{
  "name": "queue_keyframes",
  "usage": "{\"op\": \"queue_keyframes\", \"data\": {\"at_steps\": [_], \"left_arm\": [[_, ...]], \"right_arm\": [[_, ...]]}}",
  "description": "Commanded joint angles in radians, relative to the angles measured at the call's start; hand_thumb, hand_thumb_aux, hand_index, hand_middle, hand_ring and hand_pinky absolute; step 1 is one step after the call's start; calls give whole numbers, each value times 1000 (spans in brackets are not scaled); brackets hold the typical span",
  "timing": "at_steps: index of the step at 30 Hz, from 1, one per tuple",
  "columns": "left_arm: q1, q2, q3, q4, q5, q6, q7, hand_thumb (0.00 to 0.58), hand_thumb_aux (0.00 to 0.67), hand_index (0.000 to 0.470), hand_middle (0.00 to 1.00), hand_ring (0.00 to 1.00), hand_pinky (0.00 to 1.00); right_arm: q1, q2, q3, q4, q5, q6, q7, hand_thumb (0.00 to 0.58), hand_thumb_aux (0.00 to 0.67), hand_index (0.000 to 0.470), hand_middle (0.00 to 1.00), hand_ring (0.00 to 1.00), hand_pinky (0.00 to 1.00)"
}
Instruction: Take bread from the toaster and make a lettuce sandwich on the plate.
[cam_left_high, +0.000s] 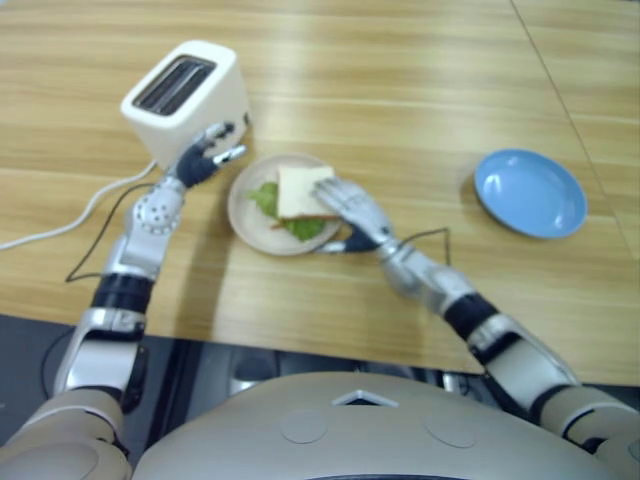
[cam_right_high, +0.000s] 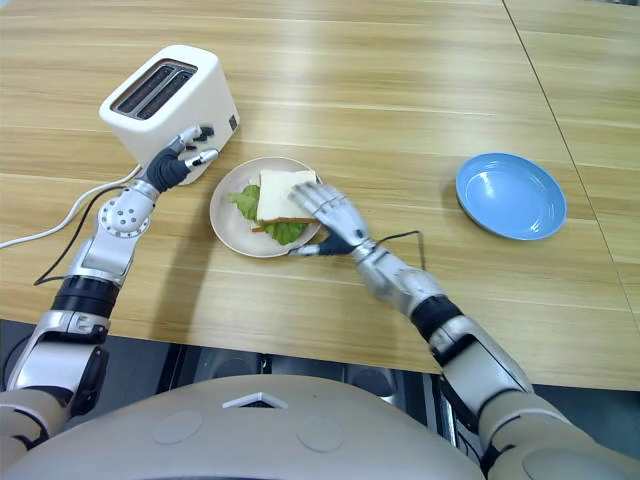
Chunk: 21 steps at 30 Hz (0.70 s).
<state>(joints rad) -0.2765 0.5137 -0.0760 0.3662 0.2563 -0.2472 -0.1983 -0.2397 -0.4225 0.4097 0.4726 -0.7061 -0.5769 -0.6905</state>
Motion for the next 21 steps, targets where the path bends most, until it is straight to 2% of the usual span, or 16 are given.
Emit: {"op": "queue_keyframes", "data": {"at_steps": [1,4,7,8,9,10,11,15,21], "left_arm": [[58,79,52,-55,-43,-49,-61,580,670,460,671,671,671],[113,157,115,-105,-89,-62,-107,580,670,460,663,663,663],[169,224,145,-135,-99,-47,-159,580,670,460,686,686,686],[190,244,146,-145,-90,-33,-174,580,670,460,808,808,808],[210,259,146,-153,-83,-12,-189,580,670,460,988,988,988],[226,271,146,-159,-77,9,-201,580,670,460,1000,1000,1000],[242,283,139,-162,-62,29,-212,580,670,460,1000,1000,1000],[270,286,70,-164,-13,84,-271,580,670,460,1000,1000,1000],[250,229,-43,-139,41,147,-322,580,670,460,1000,1000,1000]], "right_arm": [[89,-50,-185,-162,159,-48,8,0,0,0,0,0,0],[164,-88,-270,-233,183,-40,55,0,0,0,0,0,0],[219,-112,-289,-231,178,-16,126,0,0,0,0,0,0],[235,-117,-286,-226,171,-10,154,49,29,20,0,0,0],[250,-122,-280,-225,156,3,177,480,391,269,176,176,176],[264,-124,-274,-227,142,14,198,553,525,361,345,345,345],[280,-126,-259,-227,132,25,236,580,670,460,1000,1000,1000],[319,-126,-198,-239,75,54,333,580,670,460,1000,1000,1000],[314,-109,-143,-243,5,85,391,580,670,460,1000,1000,1000]]}}
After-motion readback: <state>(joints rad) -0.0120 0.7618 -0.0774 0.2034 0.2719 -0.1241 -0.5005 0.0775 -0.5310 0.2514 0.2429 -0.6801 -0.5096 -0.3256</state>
